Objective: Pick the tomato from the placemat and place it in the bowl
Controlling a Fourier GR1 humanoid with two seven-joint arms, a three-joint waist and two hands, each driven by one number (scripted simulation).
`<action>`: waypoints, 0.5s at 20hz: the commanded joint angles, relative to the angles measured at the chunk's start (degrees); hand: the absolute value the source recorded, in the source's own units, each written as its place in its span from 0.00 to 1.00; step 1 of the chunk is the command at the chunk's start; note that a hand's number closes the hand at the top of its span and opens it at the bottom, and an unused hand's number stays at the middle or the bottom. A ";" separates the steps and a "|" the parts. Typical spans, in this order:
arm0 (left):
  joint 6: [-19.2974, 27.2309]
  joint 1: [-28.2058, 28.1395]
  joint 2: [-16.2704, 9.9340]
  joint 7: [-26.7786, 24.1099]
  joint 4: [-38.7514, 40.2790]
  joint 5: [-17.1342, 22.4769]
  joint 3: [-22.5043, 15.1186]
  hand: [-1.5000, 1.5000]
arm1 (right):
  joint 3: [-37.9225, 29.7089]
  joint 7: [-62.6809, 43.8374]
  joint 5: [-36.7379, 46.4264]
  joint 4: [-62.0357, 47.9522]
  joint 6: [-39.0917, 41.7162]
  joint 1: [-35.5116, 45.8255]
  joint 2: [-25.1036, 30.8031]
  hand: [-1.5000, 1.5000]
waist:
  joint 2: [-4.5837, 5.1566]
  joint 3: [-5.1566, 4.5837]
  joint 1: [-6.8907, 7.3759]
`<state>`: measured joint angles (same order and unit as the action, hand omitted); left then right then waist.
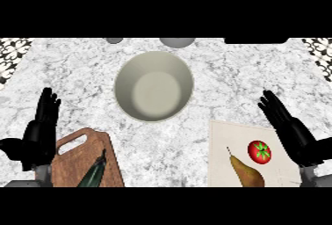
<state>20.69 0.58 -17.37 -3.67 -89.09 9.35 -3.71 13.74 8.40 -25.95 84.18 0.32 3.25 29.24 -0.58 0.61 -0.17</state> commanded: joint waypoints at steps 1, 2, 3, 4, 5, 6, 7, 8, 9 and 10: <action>-3.62 2.01 0.03 1.06 0.72 0.96 0.19 0.50 | -2.79 0.42 1.41 4.88 1.08 -2.71 2.01 1.00 | 0.49 -0.62 -0.22; -5.82 1.72 -0.56 4.15 -2.29 2.19 -2.60 0.50 | -2.49 3.07 3.30 4.57 2.83 -3.57 5.79 1.00 | 0.35 -0.60 -0.66; -7.74 4.00 0.40 5.14 -1.50 3.26 -4.48 0.50 | -1.60 3.57 6.07 6.42 1.82 -2.37 6.95 1.00 | 0.29 -0.65 -1.48; -9.28 3.80 1.75 4.44 -0.81 3.86 -6.33 0.50 | -3.49 4.63 6.61 7.67 2.85 -3.29 10.37 1.00 | 0.18 -0.70 -2.61; -11.31 3.88 3.26 5.39 -0.85 5.87 -7.90 0.50 | -4.38 5.57 8.74 7.62 2.05 -2.20 11.93 1.00 | 0.20 -0.73 -2.75; -13.05 5.19 3.19 6.91 -1.70 6.36 -9.48 0.50 | -5.22 6.78 10.43 8.55 2.26 -1.89 14.08 1.00 | 0.09 -0.71 -3.25; -11.26 2.65 3.46 6.13 -1.03 5.93 -8.67 0.50 | -7.51 0.64 21.66 0.60 -6.93 -3.46 21.90 1.00 | 0.25 -1.87 -6.08; -13.57 1.91 3.65 6.88 -1.87 7.33 -10.03 0.50 | -10.63 0.53 17.71 -0.70 -13.15 -5.64 15.56 1.00 | 0.18 -0.87 -4.88; -14.36 2.43 4.71 8.59 -2.37 9.37 -10.24 0.50 | -11.48 4.44 12.70 2.08 -15.55 -9.26 8.14 0.00 | -0.08 -0.60 -4.98; -15.21 4.51 3.83 9.47 -1.40 9.24 -9.89 0.50 | -9.54 8.65 16.55 4.89 -17.93 -12.12 6.47 0.00 | 0.16 -0.60 -3.55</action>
<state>9.05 3.64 -14.29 2.92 -90.50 15.89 -11.78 6.33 12.55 -13.35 87.62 -8.14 -2.86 39.47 -0.45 -0.16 -3.79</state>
